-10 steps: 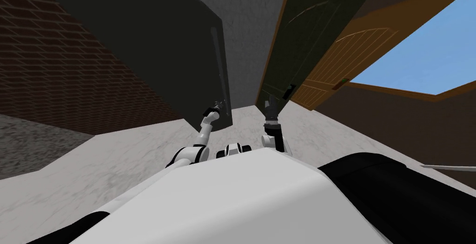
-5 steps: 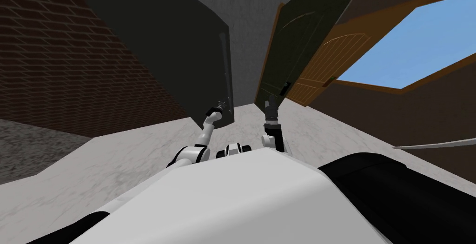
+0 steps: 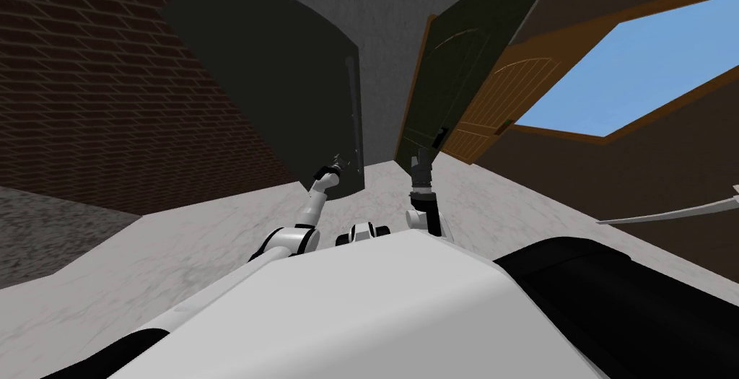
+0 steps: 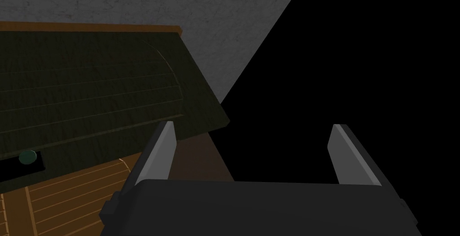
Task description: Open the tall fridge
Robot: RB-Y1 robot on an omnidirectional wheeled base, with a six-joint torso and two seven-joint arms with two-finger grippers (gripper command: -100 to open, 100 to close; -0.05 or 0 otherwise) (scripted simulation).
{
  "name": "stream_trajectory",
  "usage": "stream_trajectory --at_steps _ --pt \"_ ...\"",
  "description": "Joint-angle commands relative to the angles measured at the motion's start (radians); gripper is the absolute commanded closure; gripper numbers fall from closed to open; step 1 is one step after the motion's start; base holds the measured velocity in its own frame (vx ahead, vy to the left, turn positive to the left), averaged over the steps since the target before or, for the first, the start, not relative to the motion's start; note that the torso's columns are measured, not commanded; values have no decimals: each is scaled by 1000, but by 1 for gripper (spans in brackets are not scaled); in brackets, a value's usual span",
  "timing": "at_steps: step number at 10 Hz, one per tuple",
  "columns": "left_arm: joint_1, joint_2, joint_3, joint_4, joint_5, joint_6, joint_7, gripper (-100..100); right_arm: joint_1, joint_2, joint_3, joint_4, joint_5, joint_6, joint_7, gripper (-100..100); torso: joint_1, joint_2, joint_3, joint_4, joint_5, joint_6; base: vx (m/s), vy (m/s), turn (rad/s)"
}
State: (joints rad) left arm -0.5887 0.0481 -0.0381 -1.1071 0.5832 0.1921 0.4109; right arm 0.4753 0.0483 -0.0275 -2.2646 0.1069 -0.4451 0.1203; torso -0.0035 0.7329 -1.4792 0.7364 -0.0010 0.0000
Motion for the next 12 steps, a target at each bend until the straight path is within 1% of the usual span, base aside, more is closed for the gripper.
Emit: stream_trajectory --at_steps 1,2,3,4,5,8,10,11,12 --pt "-9 71 16 -13 -8 15 3 -100 0 0 0 0 0 0 0 0 2 3 2 1 1 0 91 -75 40" --pt "-17 96 24 -17 -8 21 5 -100 0 0 0 0 0 0 0 0 3 4 3 1 1 0 126 -83 52" --pt "-25 111 32 -20 -8 27 7 -100 0 0 0 0 0 0 0 0 3 4 2 1 1 0 141 -107 64" --pt "-39 122 43 -26 -7 35 11 -100 0 0 0 0 0 0 0 0 2 4 2 1 1 0 185 -134 90" --pt "-47 122 51 -30 -7 41 14 -100 0 0 0 0 0 0 0 0 1 2 2 1 0 0 155 -146 68" --pt "-85 95 83 -49 -4 65 25 -100 0 0 0 0 0 0 0 0 3 5 3 2 1 0 182 -163 79" --pt "-111 99 105 -62 -2 82 33 -100 0 0 0 0 0 0 0 0 3 4 2 1 1 0 199 -188 94" --pt "-127 86 118 -71 -1 92 38 -100 0 0 0 0 0 0 0 0 3 6 3 2 1 0 198 -190 98" --pt "-141 60 130 -78 1 101 43 -100 0 0 0 0 0 0 0 0 3 5 3 2 1 0 204 -191 85"
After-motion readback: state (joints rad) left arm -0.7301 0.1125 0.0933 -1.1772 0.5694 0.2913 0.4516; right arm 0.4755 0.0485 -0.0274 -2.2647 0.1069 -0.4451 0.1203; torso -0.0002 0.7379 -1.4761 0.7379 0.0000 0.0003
